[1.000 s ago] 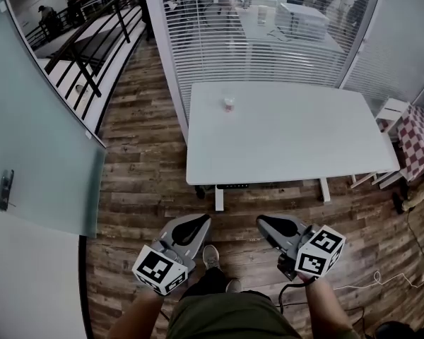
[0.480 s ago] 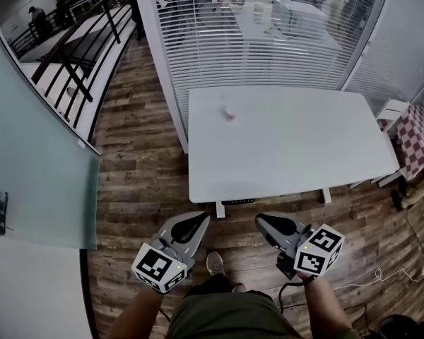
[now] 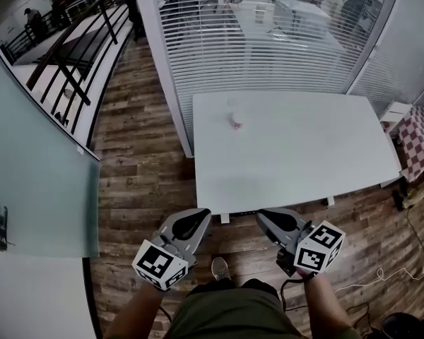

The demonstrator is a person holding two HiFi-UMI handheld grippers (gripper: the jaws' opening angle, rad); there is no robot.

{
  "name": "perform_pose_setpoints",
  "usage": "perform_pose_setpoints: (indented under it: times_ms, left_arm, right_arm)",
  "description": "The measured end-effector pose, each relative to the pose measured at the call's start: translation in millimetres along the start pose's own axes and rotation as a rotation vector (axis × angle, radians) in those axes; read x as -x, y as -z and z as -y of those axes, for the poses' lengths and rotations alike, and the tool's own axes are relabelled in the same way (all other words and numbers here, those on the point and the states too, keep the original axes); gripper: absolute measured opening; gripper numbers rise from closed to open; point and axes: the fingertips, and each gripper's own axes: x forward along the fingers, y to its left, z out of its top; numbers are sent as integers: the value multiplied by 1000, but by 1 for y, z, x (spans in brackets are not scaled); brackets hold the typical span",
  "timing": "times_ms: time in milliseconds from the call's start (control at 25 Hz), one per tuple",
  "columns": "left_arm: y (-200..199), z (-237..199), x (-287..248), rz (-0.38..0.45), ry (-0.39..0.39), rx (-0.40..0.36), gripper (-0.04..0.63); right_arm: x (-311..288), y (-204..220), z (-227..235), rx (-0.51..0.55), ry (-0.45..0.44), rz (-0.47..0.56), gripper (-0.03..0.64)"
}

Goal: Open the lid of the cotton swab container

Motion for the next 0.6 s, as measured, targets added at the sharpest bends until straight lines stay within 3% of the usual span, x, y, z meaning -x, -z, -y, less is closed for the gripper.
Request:
perform_pose_setpoints:
  times_ms: [600]
  left_arm:
    - [-2, -38, -12, 4, 0, 11, 8]
  right_arm:
    - [-33, -17, 16, 10, 10, -1, 9]
